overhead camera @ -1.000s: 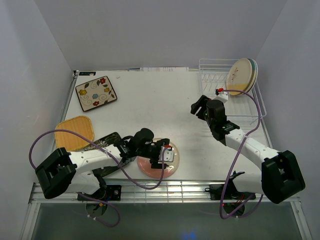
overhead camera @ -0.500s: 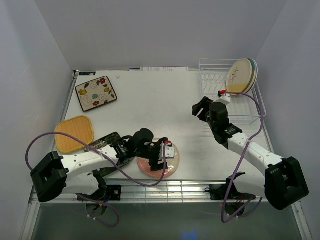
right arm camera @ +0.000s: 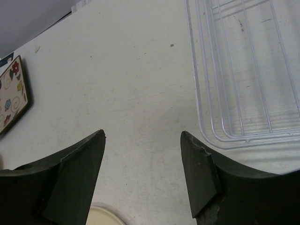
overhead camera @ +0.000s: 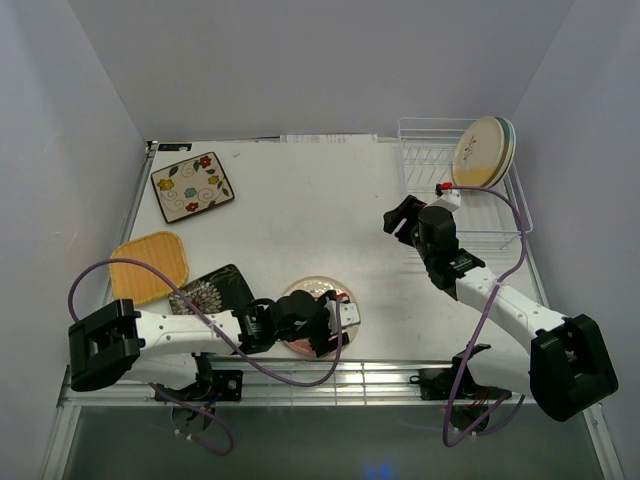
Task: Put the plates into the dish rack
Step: Move the plate to the center of the board.
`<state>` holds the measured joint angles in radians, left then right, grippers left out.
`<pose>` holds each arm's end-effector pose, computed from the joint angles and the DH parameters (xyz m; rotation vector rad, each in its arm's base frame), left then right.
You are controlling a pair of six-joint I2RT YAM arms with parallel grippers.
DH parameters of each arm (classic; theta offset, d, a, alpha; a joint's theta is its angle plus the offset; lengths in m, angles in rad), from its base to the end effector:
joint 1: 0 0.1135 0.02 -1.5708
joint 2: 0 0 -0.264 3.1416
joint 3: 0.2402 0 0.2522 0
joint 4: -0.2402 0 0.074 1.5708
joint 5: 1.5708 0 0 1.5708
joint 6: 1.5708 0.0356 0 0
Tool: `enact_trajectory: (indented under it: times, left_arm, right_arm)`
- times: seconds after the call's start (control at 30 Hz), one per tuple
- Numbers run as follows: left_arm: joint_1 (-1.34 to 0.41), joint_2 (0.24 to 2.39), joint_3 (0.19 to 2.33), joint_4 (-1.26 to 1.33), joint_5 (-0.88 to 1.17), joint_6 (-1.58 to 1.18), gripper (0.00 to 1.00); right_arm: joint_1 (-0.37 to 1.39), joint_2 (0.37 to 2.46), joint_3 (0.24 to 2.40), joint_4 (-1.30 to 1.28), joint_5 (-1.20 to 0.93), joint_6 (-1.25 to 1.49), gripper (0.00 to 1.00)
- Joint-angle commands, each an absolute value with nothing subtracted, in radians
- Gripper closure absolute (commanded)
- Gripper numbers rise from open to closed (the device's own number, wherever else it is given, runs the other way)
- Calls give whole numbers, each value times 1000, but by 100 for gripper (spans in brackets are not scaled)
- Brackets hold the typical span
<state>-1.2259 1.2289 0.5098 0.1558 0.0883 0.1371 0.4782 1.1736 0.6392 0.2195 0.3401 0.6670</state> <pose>0.0808 -0.2343 0.1876 1.4412 1.6909 -0.7180 0.2376 0.1098 0.2505 0.4104 1.8488 0.4680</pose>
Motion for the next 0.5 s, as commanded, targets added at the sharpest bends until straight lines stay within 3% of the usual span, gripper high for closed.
enact_trajectory:
  times: [0.0, 0.2, 0.33, 0.47]
  left_arm:
    - [-1250, 1258, 502, 198, -29, 101, 25]
    - [-1279, 1331, 491, 221, -41, 135, 28]
    - [-1292, 1413, 515, 219, -52, 163, 37]
    - [-1302, 1405, 509, 221, -48, 175, 36]
  right_arm:
    - [480, 1172, 638, 271, 341, 678, 29]
    - [480, 1172, 637, 272, 344, 678, 29]
    - [480, 1169, 634, 268, 350, 686, 28]
    - [480, 1164, 629, 265, 362, 687, 28]
